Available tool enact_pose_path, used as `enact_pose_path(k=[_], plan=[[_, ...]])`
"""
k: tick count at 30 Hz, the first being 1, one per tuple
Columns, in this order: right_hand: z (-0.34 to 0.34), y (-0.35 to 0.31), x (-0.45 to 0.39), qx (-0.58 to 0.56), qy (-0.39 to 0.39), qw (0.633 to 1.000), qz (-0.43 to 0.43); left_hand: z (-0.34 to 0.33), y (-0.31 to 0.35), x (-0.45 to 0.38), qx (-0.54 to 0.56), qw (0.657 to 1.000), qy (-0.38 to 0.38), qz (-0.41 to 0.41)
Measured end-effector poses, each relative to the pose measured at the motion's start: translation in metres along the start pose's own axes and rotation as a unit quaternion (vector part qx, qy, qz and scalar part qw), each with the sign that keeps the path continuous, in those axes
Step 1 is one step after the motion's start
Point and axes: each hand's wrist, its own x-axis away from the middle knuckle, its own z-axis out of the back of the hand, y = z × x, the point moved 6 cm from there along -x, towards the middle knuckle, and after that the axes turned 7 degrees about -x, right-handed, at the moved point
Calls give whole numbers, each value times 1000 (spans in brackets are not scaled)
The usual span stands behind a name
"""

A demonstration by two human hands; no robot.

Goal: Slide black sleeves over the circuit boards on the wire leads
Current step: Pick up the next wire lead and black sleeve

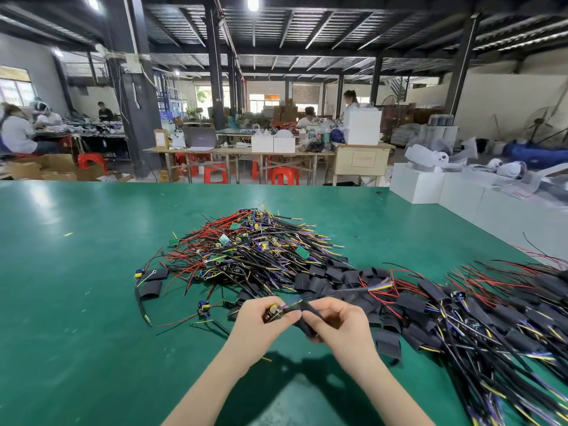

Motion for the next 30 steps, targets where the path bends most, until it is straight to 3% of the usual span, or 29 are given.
enact_pose_path(k=[3,4,6,9,14,20,22,26,30], plan=[[-6,-17,7,232,42,954,185,-2,-1,-2,-35,999,17,5],[-10,-20,9,266,40,937,225,-3,-4,-2,-16,1000,14,20],[-11,-23,11,248,42,937,241,-4,-10,-1,45,998,-2,47],[-4,-22,9,229,55,943,234,0,-13,1,79,994,-13,69],[-6,-17,9,354,25,914,196,8,-15,-1,17,999,-5,39],[-11,-5,4,306,-35,944,115,1,-6,1,-42,998,-41,-25],[-6,-2,2,293,-31,950,104,2,-7,0,-40,999,-23,-19],[27,7,-15,302,68,949,56,13,-16,-2,13,999,34,30],[55,18,-35,408,45,912,-17,29,-30,-7,93,983,117,103]])
